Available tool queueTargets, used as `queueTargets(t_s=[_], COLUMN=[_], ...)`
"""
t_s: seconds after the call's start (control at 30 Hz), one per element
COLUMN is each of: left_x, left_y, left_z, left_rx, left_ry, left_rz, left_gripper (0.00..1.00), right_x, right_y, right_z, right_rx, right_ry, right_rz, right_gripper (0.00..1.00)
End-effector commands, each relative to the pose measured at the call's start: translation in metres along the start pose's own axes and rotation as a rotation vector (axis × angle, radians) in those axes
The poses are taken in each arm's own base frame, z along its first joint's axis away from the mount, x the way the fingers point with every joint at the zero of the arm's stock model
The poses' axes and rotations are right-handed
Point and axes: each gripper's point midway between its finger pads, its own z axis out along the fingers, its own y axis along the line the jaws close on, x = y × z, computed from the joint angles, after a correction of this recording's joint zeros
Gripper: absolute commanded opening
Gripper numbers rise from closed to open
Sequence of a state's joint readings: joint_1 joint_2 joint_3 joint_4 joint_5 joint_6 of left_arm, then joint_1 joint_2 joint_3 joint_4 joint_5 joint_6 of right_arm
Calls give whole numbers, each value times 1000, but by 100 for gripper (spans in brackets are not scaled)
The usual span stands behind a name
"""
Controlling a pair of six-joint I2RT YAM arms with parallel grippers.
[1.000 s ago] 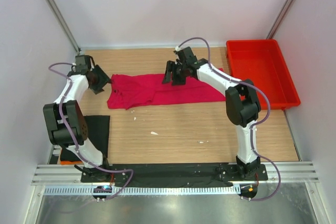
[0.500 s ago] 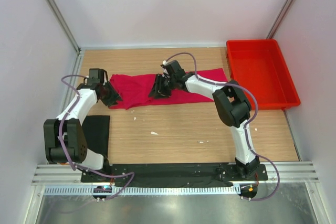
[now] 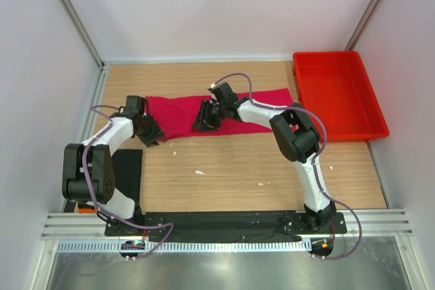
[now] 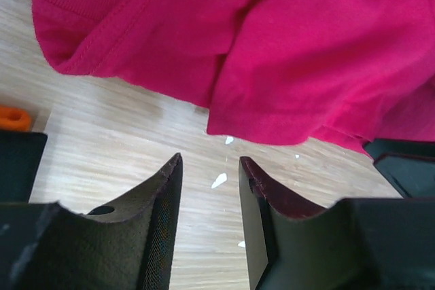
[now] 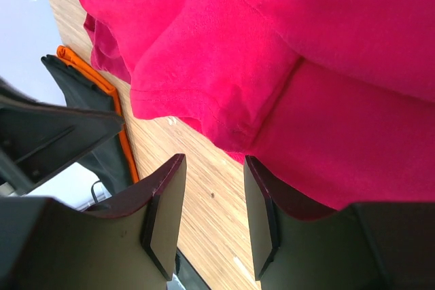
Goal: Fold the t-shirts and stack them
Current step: Fold the tshirt
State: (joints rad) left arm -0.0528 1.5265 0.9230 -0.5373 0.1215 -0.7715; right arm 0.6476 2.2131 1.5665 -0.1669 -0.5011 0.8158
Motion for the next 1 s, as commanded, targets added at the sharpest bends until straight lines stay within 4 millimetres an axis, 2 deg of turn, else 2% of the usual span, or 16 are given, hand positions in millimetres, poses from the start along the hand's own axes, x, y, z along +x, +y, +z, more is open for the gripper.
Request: queueTargets(t_s=[0.0, 0.2, 0.43, 0.67, 0.77, 0.87, 0.9, 0.97], left_x=[-7, -3, -7, -7, -8, -9, -11, -11], left_y=[-7, -2, -4, -7, -6, -7, -7, -8], left_z=[12, 26, 31, 40, 40, 36, 33, 28], left_rx=[35, 12, 23, 39, 37, 36, 34, 39], left_ry=[-28, 2, -21, -7, -9, -16, -22, -26], left_rz=[-24, -29, -23, -35, -33, -24, -22, -19], left_gripper=[40, 41, 40, 30, 20, 7, 0, 0], right_x=[-6, -4, -3, -2, -1, -1, 0, -1], right_y=[13, 8, 6, 3, 2, 1, 1, 2], right_z=[-4, -3, 0, 2, 3, 3, 3, 3], right_rx=[-40, -29, -31, -28, -24, -21, -20, -23], right_ry=[-23, -15, -9, -4, 0, 0, 1, 1], right_rz=[-24, -28, -23, -22, -19, -19, -18, -16], right_gripper=[45, 45, 45, 45, 44, 45, 45, 45])
